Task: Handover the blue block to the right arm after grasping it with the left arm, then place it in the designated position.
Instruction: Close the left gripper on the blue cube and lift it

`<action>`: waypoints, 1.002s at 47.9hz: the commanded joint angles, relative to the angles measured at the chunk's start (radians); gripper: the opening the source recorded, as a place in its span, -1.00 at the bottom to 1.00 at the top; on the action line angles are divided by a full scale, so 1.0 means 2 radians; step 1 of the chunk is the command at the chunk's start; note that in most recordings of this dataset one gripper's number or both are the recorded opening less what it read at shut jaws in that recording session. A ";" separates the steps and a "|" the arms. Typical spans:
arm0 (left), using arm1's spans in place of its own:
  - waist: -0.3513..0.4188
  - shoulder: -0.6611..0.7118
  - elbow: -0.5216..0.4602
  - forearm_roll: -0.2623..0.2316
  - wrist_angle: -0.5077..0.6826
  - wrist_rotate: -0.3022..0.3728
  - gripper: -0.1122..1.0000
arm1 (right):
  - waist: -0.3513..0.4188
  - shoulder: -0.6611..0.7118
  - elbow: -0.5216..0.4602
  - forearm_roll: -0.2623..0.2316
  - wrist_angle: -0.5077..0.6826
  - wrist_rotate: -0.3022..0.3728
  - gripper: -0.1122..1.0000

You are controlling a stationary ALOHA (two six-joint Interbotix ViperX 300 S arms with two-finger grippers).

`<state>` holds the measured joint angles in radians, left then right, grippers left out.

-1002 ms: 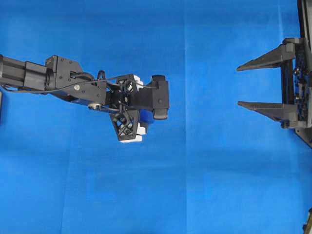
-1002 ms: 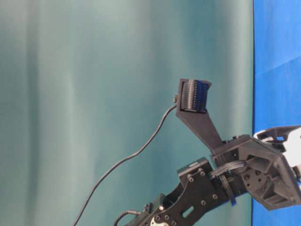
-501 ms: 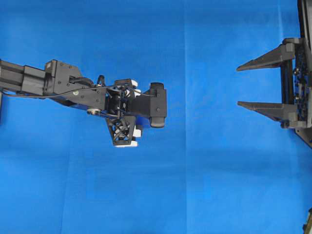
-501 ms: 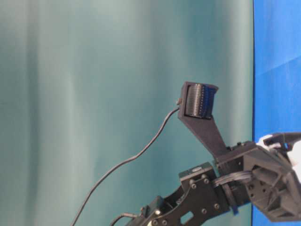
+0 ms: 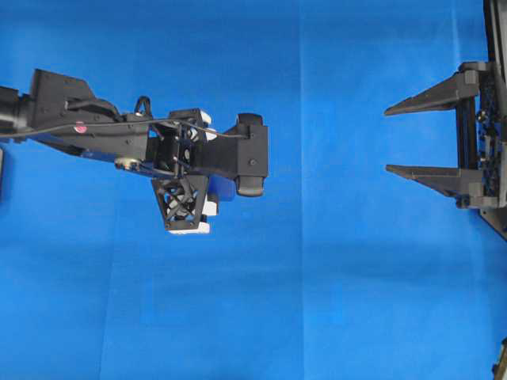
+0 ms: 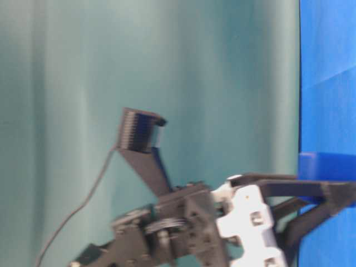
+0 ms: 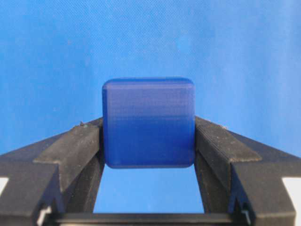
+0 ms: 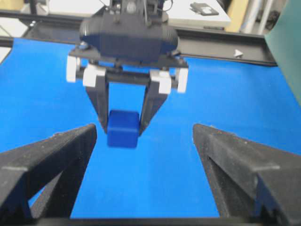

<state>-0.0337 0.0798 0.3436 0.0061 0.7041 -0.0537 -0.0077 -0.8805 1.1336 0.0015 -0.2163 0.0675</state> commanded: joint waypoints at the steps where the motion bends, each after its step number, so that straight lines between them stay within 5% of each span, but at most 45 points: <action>1: -0.002 -0.021 -0.028 0.001 0.026 0.001 0.08 | -0.001 0.002 -0.013 0.001 -0.002 0.000 0.91; 19: -0.002 -0.021 -0.081 0.001 0.110 0.002 0.08 | -0.001 0.002 -0.016 0.001 0.002 0.001 0.91; 48: -0.001 -0.025 -0.095 0.003 0.117 0.004 0.08 | -0.001 0.003 -0.015 0.001 0.005 0.001 0.91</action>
<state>-0.0337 0.0706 0.1733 0.0107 0.9419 -0.0460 -0.0077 -0.8790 1.1275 0.0015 -0.2010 0.0675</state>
